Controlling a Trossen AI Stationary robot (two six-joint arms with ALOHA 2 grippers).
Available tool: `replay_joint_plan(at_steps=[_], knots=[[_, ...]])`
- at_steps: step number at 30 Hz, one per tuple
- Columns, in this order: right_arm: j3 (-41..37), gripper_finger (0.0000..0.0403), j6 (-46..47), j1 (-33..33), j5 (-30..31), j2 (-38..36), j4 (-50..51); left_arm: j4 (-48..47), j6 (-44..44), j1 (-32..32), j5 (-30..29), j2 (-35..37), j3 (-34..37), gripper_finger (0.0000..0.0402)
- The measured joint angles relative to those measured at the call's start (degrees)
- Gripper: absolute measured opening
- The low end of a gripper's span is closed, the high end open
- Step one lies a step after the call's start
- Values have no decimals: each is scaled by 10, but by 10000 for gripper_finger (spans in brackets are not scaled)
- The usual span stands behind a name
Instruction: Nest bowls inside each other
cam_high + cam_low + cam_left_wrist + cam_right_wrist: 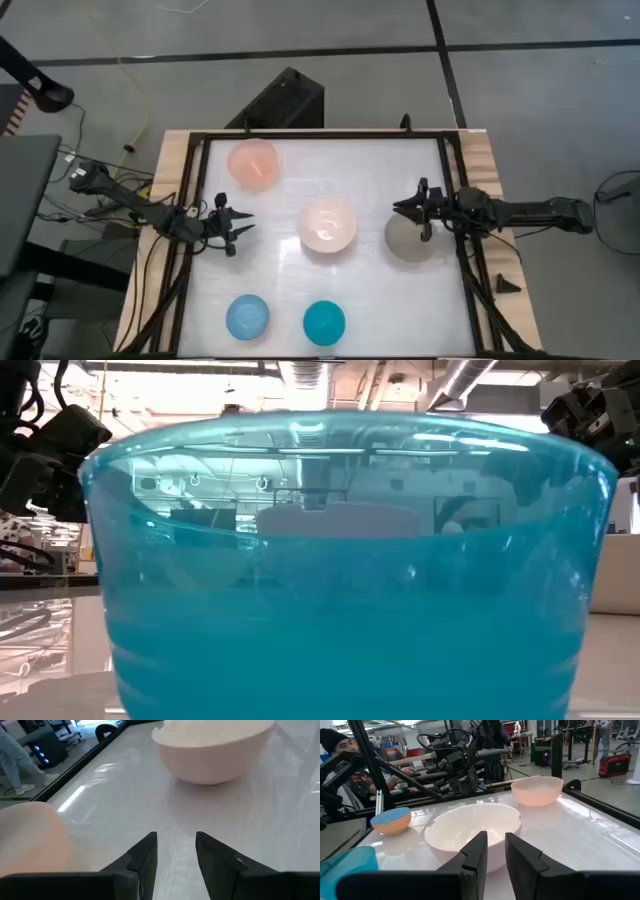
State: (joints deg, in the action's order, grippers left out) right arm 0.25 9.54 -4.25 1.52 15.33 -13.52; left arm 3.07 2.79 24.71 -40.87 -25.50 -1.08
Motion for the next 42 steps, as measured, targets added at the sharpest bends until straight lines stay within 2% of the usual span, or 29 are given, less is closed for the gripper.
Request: replay_joint_plan(at_steps=[24, 27, 29, 31, 34, 37, 42], knots=[[0, 100, 29, 0, 0, 0, -34, 0, 0, 0, 0, 0, 0, 125], [1, 100, 24, 0, 0, 0, -72, 0, 0, 0, 0, 0, 0, 125], [4, 100, 7, 1, -14, 0, -103, 0, 0, 0, 0, 0, 0, 125], [19, 100, -24, 3, -48, 0, -99, 0, 0, 0, 0, 0, 0, 125], [45, 100, -54, 13, -64, 0, -100, 0, 0, 0, 0, 0, 0, 125], [76, 104, -73, 31, -68, 0, -46, 0, 0, 0, 0, 0, 0, 125], [144, 133, -51, 61, -48, 17, 122, 0, 0, 0, 0, 0, 0, 125]])
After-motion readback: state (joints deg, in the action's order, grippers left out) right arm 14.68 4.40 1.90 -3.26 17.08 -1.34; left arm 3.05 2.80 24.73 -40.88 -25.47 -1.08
